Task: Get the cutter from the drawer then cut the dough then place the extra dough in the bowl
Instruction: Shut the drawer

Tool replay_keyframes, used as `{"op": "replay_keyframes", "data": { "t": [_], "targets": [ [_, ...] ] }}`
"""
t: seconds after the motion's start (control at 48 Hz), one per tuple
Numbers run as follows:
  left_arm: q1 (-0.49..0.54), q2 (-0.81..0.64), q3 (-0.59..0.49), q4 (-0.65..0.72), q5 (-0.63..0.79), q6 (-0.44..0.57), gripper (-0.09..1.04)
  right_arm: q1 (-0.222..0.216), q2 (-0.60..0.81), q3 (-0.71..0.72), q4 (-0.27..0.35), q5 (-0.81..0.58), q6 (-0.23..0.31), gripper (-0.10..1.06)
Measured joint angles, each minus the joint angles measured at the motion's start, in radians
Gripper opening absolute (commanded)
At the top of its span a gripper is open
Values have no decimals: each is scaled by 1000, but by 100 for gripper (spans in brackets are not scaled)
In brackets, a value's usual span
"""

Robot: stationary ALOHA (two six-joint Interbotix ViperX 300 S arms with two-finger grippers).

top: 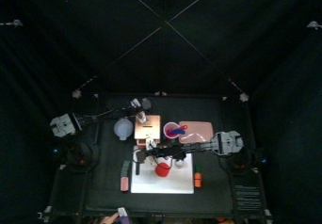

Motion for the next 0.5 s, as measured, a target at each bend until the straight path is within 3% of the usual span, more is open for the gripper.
{"op": "replay_keyframes", "data": {
  "t": [0.229, 0.5],
  "targets": [
    [-3, 0, -2, 5, -5, 3, 48, -55, 2, -5, -28, 5, 2, 24],
    [-5, 0, 0, 5, -8, 3, 48, -55, 29, -25, -55, 5, 2, 24]
  ]
}}
